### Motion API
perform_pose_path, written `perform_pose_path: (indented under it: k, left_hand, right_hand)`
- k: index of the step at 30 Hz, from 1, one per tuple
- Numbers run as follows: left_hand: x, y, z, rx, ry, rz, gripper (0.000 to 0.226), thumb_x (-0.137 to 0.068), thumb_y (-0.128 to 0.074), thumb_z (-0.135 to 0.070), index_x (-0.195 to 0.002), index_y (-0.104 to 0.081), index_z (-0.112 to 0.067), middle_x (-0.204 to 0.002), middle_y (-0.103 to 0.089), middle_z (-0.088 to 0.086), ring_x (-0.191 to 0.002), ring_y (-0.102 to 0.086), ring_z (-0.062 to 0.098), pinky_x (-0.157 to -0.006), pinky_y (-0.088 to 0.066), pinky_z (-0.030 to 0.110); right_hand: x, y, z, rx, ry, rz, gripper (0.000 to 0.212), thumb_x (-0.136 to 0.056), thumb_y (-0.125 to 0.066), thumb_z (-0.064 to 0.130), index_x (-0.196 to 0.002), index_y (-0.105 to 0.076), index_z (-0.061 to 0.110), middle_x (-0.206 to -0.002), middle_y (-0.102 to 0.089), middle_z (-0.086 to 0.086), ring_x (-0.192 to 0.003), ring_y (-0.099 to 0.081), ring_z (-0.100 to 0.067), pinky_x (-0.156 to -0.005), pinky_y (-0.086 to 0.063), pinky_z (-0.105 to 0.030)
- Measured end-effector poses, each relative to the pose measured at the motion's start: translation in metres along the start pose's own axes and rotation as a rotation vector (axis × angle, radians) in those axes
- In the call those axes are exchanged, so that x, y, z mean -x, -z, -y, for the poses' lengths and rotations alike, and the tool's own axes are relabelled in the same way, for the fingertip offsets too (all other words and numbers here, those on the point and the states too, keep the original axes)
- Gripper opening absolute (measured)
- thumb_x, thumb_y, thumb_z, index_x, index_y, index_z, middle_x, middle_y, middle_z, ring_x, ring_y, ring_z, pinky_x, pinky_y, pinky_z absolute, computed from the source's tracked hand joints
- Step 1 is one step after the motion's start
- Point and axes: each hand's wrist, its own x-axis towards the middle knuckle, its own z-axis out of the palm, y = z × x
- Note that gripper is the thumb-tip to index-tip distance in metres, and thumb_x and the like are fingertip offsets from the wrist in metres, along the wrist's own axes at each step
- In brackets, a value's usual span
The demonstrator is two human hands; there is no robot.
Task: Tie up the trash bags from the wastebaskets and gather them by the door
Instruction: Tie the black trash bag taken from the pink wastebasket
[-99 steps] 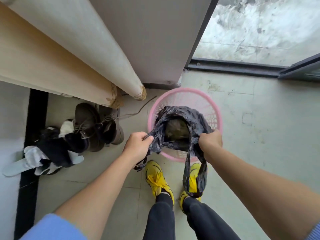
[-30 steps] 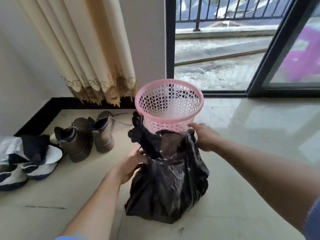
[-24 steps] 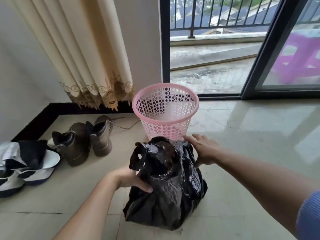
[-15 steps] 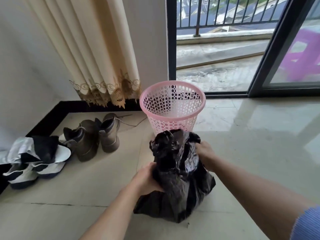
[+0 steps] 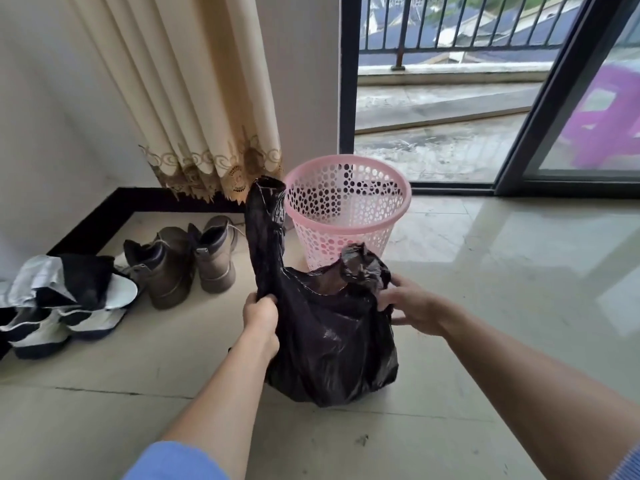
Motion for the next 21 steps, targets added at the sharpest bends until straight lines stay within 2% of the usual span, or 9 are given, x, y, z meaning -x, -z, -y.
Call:
perform_pose_path:
  k: [3, 6, 8, 10, 11, 13, 15, 17, 21]
  left_hand:
    - [0.008, 0.001, 0.001, 0.039, 0.066, 0.229, 0.028, -0.086, -0.055, -0.026, -0.109, -0.067, -0.013, -0.107, -0.071, 0.016, -0.098, -0.068, 0.035, -0.088, -0.056, 0.048]
    - [0.015, 0.006, 0.0, -0.001, 0.03, 0.454, 0.049, -0.061, -0.076, -0.029, -0.107, -0.072, -0.011, -0.105, -0.073, 0.016, -0.092, -0.072, 0.029, -0.075, -0.058, 0.037]
    - [0.016, 0.012, 0.002, -0.034, 0.017, 0.5, 0.034, -0.068, -0.078, -0.022, -0.099, -0.072, -0.01, -0.1, -0.075, 0.014, -0.093, -0.072, 0.027, -0.076, -0.058, 0.036]
    - [0.012, 0.019, 0.003, -0.01, 0.005, 0.382, 0.007, -0.091, -0.06, -0.01, -0.091, -0.067, -0.008, -0.081, -0.077, 0.007, -0.077, -0.074, 0.019, -0.064, -0.059, 0.027]
    - [0.008, 0.022, 0.003, -0.002, -0.009, 0.313, 0.01, -0.094, -0.055, -0.006, -0.089, -0.064, -0.005, -0.078, -0.075, 0.007, -0.071, -0.072, 0.018, -0.059, -0.057, 0.024]
    - [0.002, 0.022, 0.0, 0.005, -0.06, 0.221, 0.005, -0.091, -0.056, -0.004, -0.093, -0.061, -0.002, -0.092, -0.064, 0.015, -0.077, -0.061, 0.026, -0.066, -0.053, 0.027]
    - [-0.001, 0.018, -0.004, -0.015, -0.093, 0.074, 0.011, -0.09, -0.06, -0.014, -0.089, -0.062, -0.004, -0.097, -0.06, 0.015, -0.083, -0.056, 0.028, -0.074, -0.05, 0.037]
    - [0.0, 0.011, -0.005, -0.006, -0.074, -0.027, 0.019, -0.087, -0.062, -0.023, -0.092, -0.062, -0.005, -0.097, -0.067, 0.013, -0.089, -0.063, 0.03, -0.086, -0.054, 0.042]
    - [0.006, -0.004, 0.0, 0.08, -0.039, 0.003, 0.014, -0.094, -0.054, -0.023, -0.101, -0.056, -0.011, -0.087, -0.061, 0.004, -0.082, -0.06, 0.023, -0.081, -0.047, 0.034]
  right_hand:
    - [-0.001, -0.015, -0.002, 0.386, 0.143, -0.044, 0.111, -0.05, -0.083, 0.019, -0.146, -0.029, 0.036, -0.144, -0.045, 0.004, -0.13, -0.043, -0.02, -0.11, -0.034, -0.038]
    - [-0.009, -0.031, -0.009, 0.558, 0.288, -0.117, 0.129, -0.051, -0.089, 0.034, -0.152, -0.01, 0.035, -0.153, -0.034, 0.003, -0.138, -0.035, -0.02, -0.114, -0.029, -0.035]
    - [-0.016, -0.037, -0.01, 0.554, 0.331, -0.145, 0.107, -0.056, -0.087, 0.036, -0.147, -0.031, 0.03, -0.143, -0.05, 0.002, -0.13, -0.047, -0.022, -0.109, -0.038, -0.039]
    - [-0.022, -0.04, -0.01, 0.488, 0.36, -0.163, 0.065, -0.068, -0.084, 0.03, -0.127, -0.059, 0.021, -0.119, -0.067, 0.0, -0.113, -0.061, -0.023, -0.1, -0.047, -0.04]
    - [-0.024, -0.042, -0.011, 0.428, 0.356, -0.183, 0.047, -0.074, -0.08, 0.027, -0.118, -0.066, 0.017, -0.111, -0.07, -0.002, -0.106, -0.064, -0.024, -0.096, -0.05, -0.04]
    - [-0.025, -0.045, -0.012, 0.215, 0.284, -0.224, 0.026, -0.084, -0.07, 0.023, -0.109, -0.07, 0.015, -0.102, -0.073, -0.002, -0.098, -0.067, -0.022, -0.087, -0.054, -0.036]
    - [-0.024, -0.045, -0.009, -0.007, 0.17, -0.259, 0.022, -0.09, -0.06, 0.026, -0.107, -0.07, 0.015, -0.093, -0.072, 0.004, -0.09, -0.067, -0.015, -0.07, -0.053, -0.026]
    - [-0.024, -0.044, -0.005, -0.177, 0.06, -0.315, 0.024, -0.092, -0.055, 0.033, -0.099, -0.07, 0.015, -0.09, -0.071, 0.003, -0.084, -0.065, -0.013, -0.064, -0.049, -0.026]
    - [-0.026, -0.039, 0.003, -0.442, -0.079, -0.409, 0.027, -0.093, -0.052, 0.036, -0.09, -0.064, 0.012, -0.098, -0.071, -0.011, -0.093, -0.067, -0.029, -0.087, -0.056, -0.043]
